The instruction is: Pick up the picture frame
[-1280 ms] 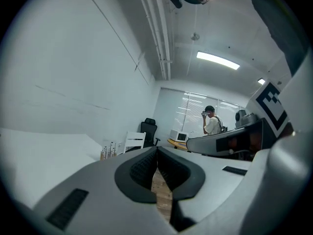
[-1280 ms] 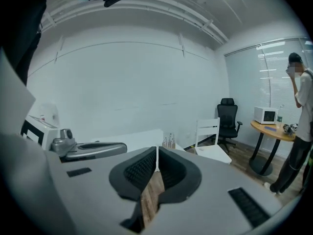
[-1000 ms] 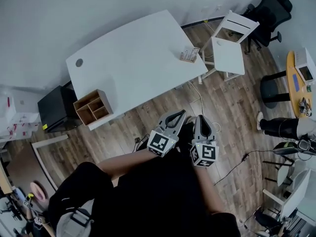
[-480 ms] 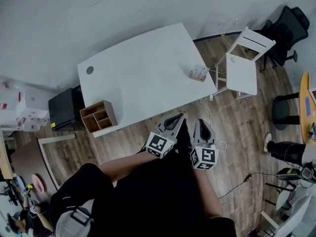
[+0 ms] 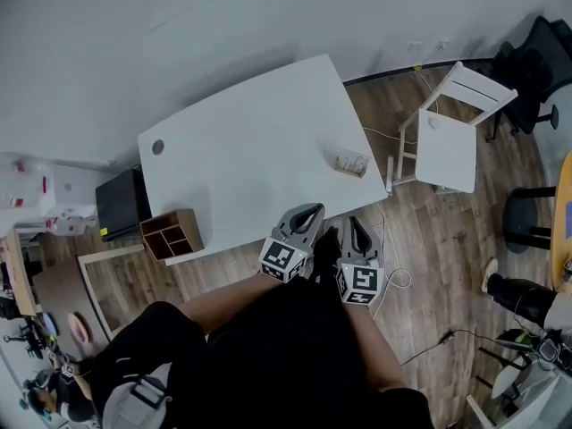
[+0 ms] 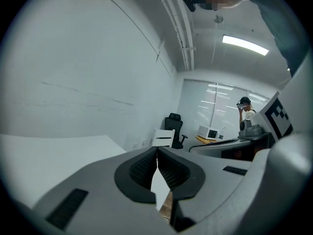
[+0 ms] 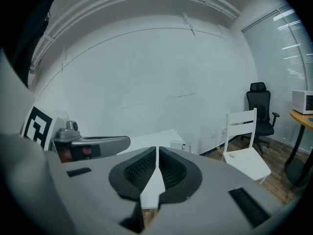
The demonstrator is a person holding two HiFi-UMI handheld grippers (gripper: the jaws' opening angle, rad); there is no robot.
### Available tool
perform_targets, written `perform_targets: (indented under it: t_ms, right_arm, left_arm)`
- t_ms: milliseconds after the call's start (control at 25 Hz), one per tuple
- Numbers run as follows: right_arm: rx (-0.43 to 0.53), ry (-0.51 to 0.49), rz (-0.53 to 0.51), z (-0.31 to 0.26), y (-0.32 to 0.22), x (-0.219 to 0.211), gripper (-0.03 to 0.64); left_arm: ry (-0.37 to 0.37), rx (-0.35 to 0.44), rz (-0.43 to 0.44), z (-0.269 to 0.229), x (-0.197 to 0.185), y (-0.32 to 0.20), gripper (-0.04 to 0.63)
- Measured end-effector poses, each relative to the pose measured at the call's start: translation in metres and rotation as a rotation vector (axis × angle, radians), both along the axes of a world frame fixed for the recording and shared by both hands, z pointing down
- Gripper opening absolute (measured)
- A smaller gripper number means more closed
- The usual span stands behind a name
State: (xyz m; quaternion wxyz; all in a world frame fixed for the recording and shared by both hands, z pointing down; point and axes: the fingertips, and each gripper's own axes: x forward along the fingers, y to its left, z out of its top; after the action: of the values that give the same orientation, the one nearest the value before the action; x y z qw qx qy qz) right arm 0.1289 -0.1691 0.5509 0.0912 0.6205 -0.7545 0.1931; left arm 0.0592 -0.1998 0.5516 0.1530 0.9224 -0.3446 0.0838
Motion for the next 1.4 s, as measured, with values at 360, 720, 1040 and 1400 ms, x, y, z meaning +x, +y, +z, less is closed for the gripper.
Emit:
perform_targets:
  t_ms: [360, 720, 1040, 1400]
  right_arm:
    - [-0.049, -0.011, -0.014, 0.043, -0.056, 0.028, 0.037]
    - [-0.142, 0.013, -0.009, 0.098, -0.095, 0.067, 0.039]
    - [-0.237, 0.043, -0.077, 0.152, -0.117, 0.076, 0.096]
    - [-0.326, 0.054, -0.103, 0.189, -0.129, 0.069, 0.096]
  left_arm:
    - [-0.064, -0.125, -0.032, 0.05, 0.02, -0.05, 0.017]
    - [-0.11, -0.158, 0.012, 0.102, 0.037, -0.077, 0.092]
    - [-0.226, -0.227, -0.018, 0.156, 0.038, -0.097, 0.107]
    - [-0.302, -0.27, -0.028, 0.194, 0.048, -0.119, 0.107]
